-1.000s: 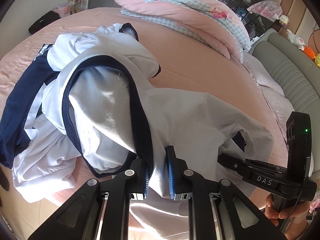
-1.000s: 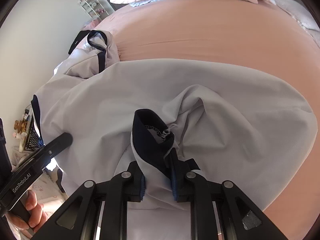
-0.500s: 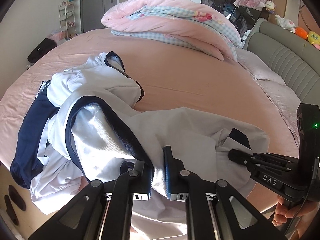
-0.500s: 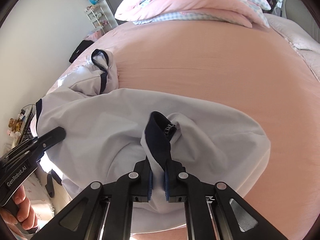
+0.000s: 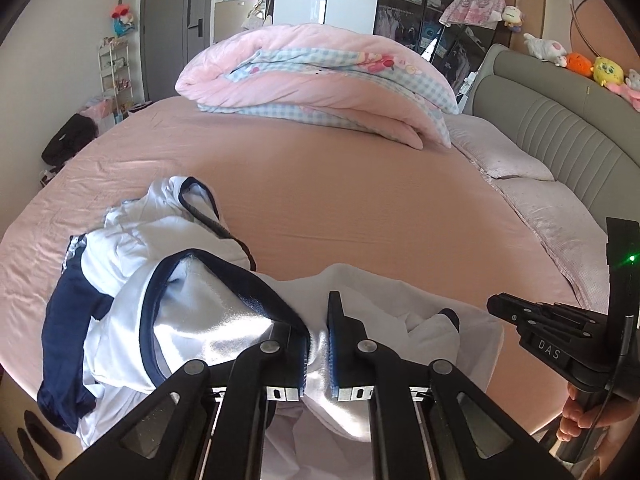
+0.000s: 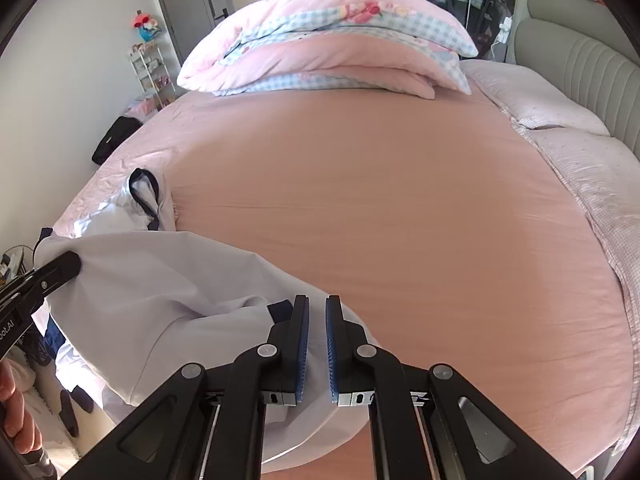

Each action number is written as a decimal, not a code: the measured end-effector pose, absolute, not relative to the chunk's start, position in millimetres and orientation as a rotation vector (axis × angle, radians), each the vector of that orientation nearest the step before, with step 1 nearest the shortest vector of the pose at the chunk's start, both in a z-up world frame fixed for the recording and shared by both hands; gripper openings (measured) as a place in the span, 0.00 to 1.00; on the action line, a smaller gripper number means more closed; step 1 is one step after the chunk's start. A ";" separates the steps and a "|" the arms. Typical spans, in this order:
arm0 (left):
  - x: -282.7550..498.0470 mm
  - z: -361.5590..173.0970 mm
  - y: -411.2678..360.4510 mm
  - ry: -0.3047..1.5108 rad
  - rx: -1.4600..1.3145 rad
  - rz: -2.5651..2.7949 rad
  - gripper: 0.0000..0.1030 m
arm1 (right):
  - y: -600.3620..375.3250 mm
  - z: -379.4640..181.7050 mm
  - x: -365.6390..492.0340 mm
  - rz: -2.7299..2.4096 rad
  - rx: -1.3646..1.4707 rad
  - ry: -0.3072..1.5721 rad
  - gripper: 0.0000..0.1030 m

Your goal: Fold clothes

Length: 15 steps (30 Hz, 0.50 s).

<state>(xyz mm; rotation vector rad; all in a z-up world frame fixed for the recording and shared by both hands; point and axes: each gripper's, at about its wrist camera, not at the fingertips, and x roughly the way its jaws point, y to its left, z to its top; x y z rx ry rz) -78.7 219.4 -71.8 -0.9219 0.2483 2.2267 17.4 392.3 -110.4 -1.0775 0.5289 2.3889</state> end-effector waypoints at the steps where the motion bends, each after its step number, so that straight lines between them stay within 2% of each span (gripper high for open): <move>1: -79.4 -68.7 220.8 0.251 -0.914 2.227 0.06 | 395.7 -107.2 20.7 2.388 -1.063 0.533 0.06; 9: -82.6 -46.5 234.7 0.268 -0.875 2.207 0.06 | 397.7 -101.2 15.7 2.494 -1.096 0.604 0.08; 10: -82.1 -43.7 236.7 0.274 -0.869 2.207 0.06 | 394.4 -102.8 13.7 2.504 -1.112 0.601 0.11; 12: -81.1 -37.1 239.7 0.274 -0.854 2.198 0.06 | 386.6 -106.7 9.6 2.514 -1.140 0.576 0.25; 13: -79.9 -33.4 241.2 0.276 -0.844 2.195 0.06 | 382.0 -109.0 7.4 2.515 -1.152 0.553 0.36; 14: -78.2 -29.5 242.8 0.280 -0.832 2.193 0.06 | 379.2 -112.2 5.5 2.521 -1.165 0.560 0.41; 15: -76.3 -25.5 244.4 0.288 -0.818 2.193 0.06 | 376.5 -115.5 3.7 2.528 -1.178 0.567 0.42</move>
